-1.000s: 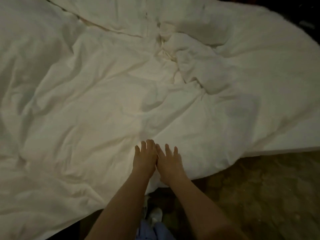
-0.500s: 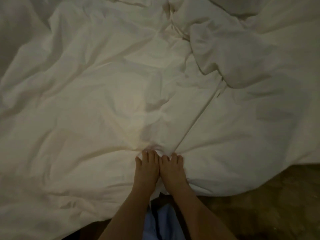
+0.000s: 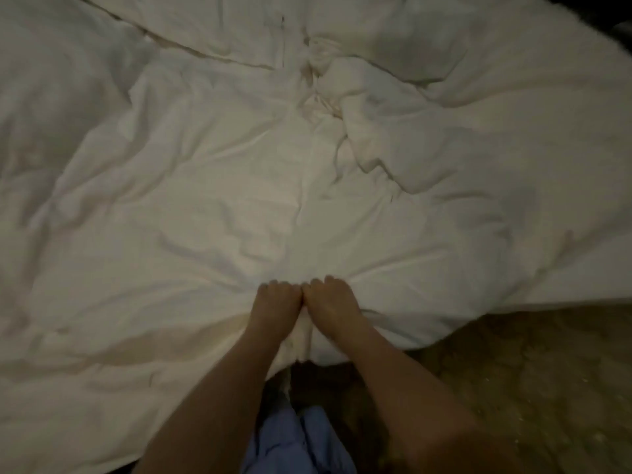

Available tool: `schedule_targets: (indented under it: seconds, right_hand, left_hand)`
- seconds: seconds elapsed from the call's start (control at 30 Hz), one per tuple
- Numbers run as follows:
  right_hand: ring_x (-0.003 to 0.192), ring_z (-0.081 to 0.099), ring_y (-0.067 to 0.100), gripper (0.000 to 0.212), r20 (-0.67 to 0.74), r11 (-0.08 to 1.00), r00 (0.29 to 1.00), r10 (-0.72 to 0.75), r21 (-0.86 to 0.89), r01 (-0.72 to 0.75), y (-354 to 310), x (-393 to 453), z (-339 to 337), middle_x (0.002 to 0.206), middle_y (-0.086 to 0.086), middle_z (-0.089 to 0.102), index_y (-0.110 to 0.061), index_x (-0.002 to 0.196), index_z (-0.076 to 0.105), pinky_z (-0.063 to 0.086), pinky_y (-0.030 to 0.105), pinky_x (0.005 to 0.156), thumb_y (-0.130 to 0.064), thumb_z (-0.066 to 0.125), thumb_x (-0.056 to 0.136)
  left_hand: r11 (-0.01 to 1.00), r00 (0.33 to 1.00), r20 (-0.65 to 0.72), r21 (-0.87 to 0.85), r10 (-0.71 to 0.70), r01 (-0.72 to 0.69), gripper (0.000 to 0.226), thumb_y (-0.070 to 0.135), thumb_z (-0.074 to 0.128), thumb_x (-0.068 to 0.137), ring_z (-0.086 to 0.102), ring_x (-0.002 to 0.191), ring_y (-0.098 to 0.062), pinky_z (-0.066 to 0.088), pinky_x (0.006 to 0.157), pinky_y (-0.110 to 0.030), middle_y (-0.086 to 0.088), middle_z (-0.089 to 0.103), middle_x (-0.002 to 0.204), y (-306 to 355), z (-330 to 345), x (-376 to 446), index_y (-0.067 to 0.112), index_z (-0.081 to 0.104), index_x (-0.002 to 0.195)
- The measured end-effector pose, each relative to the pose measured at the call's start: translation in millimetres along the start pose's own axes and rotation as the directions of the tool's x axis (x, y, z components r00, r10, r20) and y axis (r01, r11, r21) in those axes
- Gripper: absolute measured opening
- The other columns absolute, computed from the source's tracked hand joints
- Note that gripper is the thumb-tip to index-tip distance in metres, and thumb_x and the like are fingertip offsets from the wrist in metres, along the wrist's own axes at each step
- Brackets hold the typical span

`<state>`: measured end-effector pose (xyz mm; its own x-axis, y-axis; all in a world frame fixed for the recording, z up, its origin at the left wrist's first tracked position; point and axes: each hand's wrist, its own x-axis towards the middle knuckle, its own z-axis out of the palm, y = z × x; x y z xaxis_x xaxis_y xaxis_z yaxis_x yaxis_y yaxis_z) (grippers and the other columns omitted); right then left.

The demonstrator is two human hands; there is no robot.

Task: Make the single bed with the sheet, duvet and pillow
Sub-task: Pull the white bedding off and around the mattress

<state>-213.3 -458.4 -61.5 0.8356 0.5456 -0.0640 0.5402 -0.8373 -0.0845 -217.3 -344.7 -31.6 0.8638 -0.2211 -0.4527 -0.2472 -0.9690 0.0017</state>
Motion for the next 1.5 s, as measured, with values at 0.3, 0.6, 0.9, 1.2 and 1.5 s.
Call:
schedule_targets:
  seconds: [0.3, 0.6, 0.9, 1.2, 1.5]
  right_hand:
    - [0.072, 0.067, 0.027, 0.007, -0.294, 0.955, 0.930, 0.221, -0.128, -0.267, -33, -1, -240, 0.079, 0.011, 0.068, -0.010, 0.079, 0.070, 0.048, 0.026, 0.059, -0.012, 0.074, 0.074]
    - [0.113, 0.057, 0.028, 0.031, 0.258, 0.963, 0.928, 0.269, -0.074, -0.258, -86, -98, -208, 0.123, 0.012, 0.060, -0.008, 0.116, 0.061, 0.044, 0.034, 0.089, -0.011, 0.035, 0.099]
    - [0.111, 0.057, 0.026, 0.026, 0.341, 0.971, 0.909, 0.237, -0.102, -0.215, -149, -146, -171, 0.121, 0.009, 0.060, -0.011, 0.116, 0.059, 0.044, 0.033, 0.088, -0.010, 0.039, 0.098]
    - [0.117, 0.045, 0.028, 0.040, 0.105, 0.927, 0.930, 0.352, -0.176, -0.331, -102, -132, -217, 0.128, 0.013, 0.046, -0.007, 0.127, 0.044, 0.038, 0.034, 0.094, -0.005, 0.053, 0.088]
    - [0.117, 0.044, 0.025, 0.039, 0.134, 0.884, 0.879, 0.457, -0.183, -0.431, 28, -188, -218, 0.128, 0.012, 0.045, -0.008, 0.127, 0.044, 0.037, 0.032, 0.093, -0.008, 0.052, 0.089]
  left_hand:
    - [0.988, 0.866, -0.499, 0.120, -0.028, 0.101, 0.028, 0.016, 0.044, 0.090, 0.064, 0.091, -0.029, 0.047, 0.076, -0.031, -0.011, 0.069, 0.095, -5, -190, -82, 0.009, 0.070, 0.094]
    - [0.998, 0.987, -0.156, 0.058, 0.039, -0.030, 0.030, 0.016, 0.037, 0.097, 0.058, 0.108, -0.030, 0.042, 0.086, -0.034, -0.013, 0.063, 0.116, 33, -106, -165, 0.008, 0.063, 0.112]
    - [0.987, 0.996, -0.021, 0.143, 0.082, -0.078, 0.029, 0.008, 0.037, 0.096, 0.054, 0.113, -0.028, 0.040, 0.091, -0.033, -0.010, 0.059, 0.120, 26, -60, -231, 0.007, 0.059, 0.114]
    - [0.944, 0.961, -0.244, 0.327, 0.128, -0.043, 0.021, 0.002, 0.050, 0.089, 0.055, 0.103, -0.024, 0.040, 0.085, -0.029, -0.010, 0.058, 0.109, 43, -115, -204, 0.003, 0.055, 0.109]
    - [0.906, 0.912, -0.262, 0.370, 0.314, -0.205, 0.023, -0.002, 0.046, 0.088, 0.055, 0.101, -0.024, 0.040, 0.084, -0.029, -0.010, 0.058, 0.107, 166, -156, -138, 0.003, 0.055, 0.108]
